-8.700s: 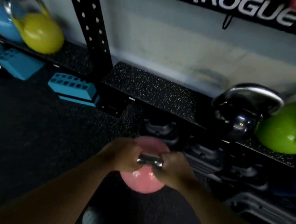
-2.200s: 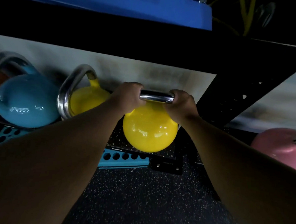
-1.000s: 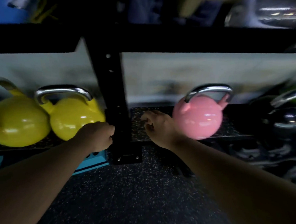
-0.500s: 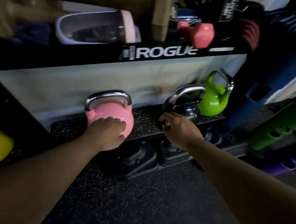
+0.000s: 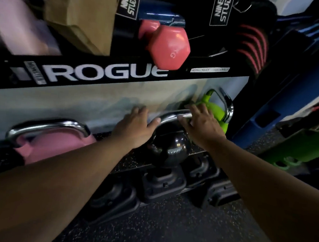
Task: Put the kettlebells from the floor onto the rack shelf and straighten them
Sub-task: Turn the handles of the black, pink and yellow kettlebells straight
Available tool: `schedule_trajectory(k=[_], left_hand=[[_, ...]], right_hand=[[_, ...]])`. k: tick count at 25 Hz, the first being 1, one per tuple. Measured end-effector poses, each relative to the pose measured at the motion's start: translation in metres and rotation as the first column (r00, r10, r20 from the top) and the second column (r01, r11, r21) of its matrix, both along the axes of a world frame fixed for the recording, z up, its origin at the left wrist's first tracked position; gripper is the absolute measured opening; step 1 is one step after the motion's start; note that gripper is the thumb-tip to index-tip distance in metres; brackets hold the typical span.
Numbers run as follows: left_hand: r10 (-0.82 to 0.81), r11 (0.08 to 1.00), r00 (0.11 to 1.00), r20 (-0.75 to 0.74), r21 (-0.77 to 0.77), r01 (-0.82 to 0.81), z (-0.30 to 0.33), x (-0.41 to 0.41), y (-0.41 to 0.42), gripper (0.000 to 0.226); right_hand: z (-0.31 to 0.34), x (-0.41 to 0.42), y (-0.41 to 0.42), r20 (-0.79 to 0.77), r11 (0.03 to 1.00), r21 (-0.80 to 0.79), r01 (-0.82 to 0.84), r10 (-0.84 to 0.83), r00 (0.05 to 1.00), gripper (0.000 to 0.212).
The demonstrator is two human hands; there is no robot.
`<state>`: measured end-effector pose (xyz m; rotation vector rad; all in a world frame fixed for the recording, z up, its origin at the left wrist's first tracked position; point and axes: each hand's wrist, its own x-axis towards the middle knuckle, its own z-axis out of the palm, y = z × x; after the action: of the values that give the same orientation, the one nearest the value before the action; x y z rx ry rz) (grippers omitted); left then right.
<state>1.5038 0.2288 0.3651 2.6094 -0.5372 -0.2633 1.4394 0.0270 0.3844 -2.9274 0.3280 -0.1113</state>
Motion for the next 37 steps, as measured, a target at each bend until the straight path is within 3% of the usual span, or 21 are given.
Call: schedule_trajectory(k=[5,9,11,13,15,16,18,20,23,25,28,33,37], left_hand=[[0.144,0.960,0.967,-0.212,-0.207,-0.188,-0.023,0.000,-0.061,0.068],[0.287,0.852,0.931,-0.225,-0.385,-0.356,-0.044,-0.005,-0.077,0.061],[0.410,0.721,0.847,-0.339,-0.448,-0.529,-0.048,-0.013,-0.088,0.078],[0.502,0.536,0.687,-0.525,-0.435,-0.724,-0.047,-0.026,-0.105,0.097],[0.496,0.384,0.575,-0.650,-0.430,-0.817,-0.040,-0.021,-0.115,0.098],[0.479,0.362,0.578,-0.660,-0.452,-0.816,-0.039,-0.010,-0.114,0.094],[0.439,0.423,0.646,-0.625,-0.491,-0.762,-0.035,0.016,-0.103,0.088],[0.447,0.491,0.678,-0.584,-0.473,-0.731,-0.036,0.030,-0.101,0.088],[0.465,0.469,0.695,-0.549,-0.513,-0.719,-0.040,0.008,-0.119,0.080],[0.445,0.446,0.709,-0.546,-0.552,-0.705,-0.038,0.013,-0.120,0.075],[0.333,0.535,0.770,-0.544,-0.564,-0.629,-0.037,0.042,-0.110,0.070],[0.327,0.547,0.803,-0.499,-0.593,-0.591,-0.054,0.034,-0.118,0.082],[0.210,0.594,0.829,-0.518,-0.606,-0.529,-0.051,0.061,-0.112,0.081]], right_hand=[[-0.030,0.035,-0.026,-0.091,0.994,0.107,-0.020,0.030,0.995,0.060],[-0.057,0.038,-0.034,0.033,0.932,0.352,-0.086,0.079,0.996,0.054],[-0.057,0.043,-0.044,0.047,0.886,0.450,-0.115,0.105,0.993,0.051],[-0.050,0.050,-0.054,-0.011,0.822,0.563,-0.081,0.105,0.994,0.053],[-0.048,0.053,-0.056,-0.064,0.777,0.630,-0.021,0.079,0.995,0.060],[-0.052,0.051,-0.054,-0.052,0.774,0.633,-0.008,0.052,0.997,0.063],[-0.062,0.039,-0.048,0.011,0.770,0.638,-0.020,0.016,1.000,0.060],[-0.067,0.027,-0.049,0.011,0.710,0.704,-0.015,0.010,1.000,0.043],[-0.062,0.021,-0.048,-0.026,0.447,0.894,0.036,-0.028,0.999,0.028],[-0.064,0.016,-0.034,-0.024,0.348,0.936,0.046,-0.067,0.997,0.029],[-0.069,0.010,-0.013,-0.010,0.317,0.948,0.022,-0.039,0.999,0.034],[-0.062,0.034,-0.014,0.019,0.220,0.975,-0.020,0.007,1.000,0.041],[-0.066,0.043,0.008,0.010,0.186,0.983,-0.007,-0.018,1.000,0.043]])
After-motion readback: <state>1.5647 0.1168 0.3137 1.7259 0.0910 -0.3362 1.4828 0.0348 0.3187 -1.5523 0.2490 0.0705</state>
